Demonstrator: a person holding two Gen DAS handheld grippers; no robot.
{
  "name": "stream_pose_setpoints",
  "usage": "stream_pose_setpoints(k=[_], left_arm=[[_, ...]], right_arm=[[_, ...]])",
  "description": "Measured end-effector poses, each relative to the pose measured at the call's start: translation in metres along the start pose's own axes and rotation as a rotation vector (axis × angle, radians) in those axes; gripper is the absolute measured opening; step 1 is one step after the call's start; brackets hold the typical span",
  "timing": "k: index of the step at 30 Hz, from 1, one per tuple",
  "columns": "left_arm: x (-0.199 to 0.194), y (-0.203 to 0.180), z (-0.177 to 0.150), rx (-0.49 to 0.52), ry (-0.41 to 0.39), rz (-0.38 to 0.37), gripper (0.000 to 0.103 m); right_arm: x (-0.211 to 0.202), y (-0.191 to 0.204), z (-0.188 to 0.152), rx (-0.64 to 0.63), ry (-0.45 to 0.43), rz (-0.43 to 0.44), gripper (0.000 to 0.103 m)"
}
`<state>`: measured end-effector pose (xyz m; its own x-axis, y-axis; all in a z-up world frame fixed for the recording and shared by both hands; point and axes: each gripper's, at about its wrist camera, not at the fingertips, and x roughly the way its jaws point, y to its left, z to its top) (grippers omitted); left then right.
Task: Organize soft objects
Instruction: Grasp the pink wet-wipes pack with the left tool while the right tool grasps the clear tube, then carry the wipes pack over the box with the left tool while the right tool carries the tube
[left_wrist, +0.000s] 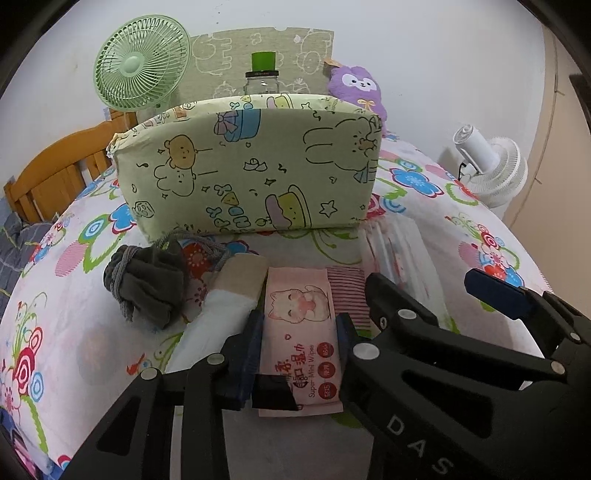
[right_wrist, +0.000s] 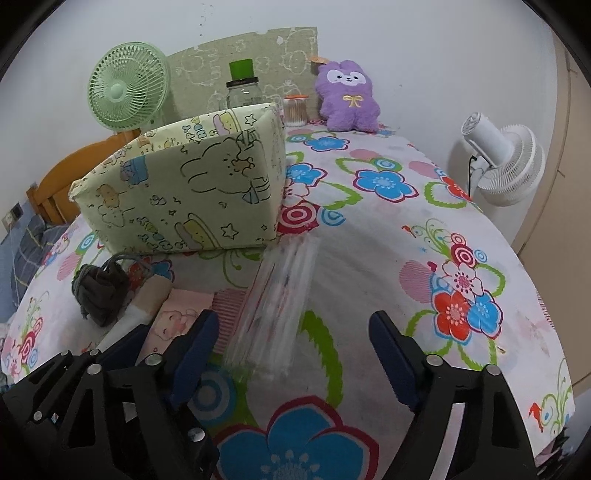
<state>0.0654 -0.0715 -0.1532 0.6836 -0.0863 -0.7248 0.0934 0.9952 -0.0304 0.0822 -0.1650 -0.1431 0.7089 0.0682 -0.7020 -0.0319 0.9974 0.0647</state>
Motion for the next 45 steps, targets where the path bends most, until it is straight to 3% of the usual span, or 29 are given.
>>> stream_pose_setpoints(k=[5, 12, 14, 19, 21, 28, 45], left_arm=[[0.005, 0.001, 0.005, 0.000, -0.004, 0.002, 0.040], [0.010, -0.001, 0.009, 0.001, -0.011, 0.008, 0.041], [0.011, -0.001, 0.009, 0.009, -0.015, 0.010, 0.043], [0.011, 0.000, 0.009, 0.001, -0.012, 0.005, 0.044], [0.010, 0.000, 0.008, -0.001, -0.009, -0.004, 0.042], [0.004, 0.000, 0.006, -0.013, -0.009, -0.036, 0.039], [-0.037, -0.003, 0.012, -0.004, -0.086, -0.044, 0.039]], right_arm=[[0.009, 0.000, 0.005, 0.004, 0.027, 0.028, 0.072], [0.019, -0.001, 0.012, 0.013, 0.052, 0.051, 0.063], [0.020, 0.001, 0.012, 0.003, 0.054, 0.037, 0.054], [0.020, 0.000, 0.011, 0.002, 0.056, 0.034, 0.046], [0.019, -0.001, 0.010, 0.012, 0.057, 0.045, 0.035], [0.012, -0.001, 0.008, 0.016, 0.050, 0.056, 0.028], [-0.033, 0.002, 0.015, 0.007, -0.025, 0.056, 0.027]])
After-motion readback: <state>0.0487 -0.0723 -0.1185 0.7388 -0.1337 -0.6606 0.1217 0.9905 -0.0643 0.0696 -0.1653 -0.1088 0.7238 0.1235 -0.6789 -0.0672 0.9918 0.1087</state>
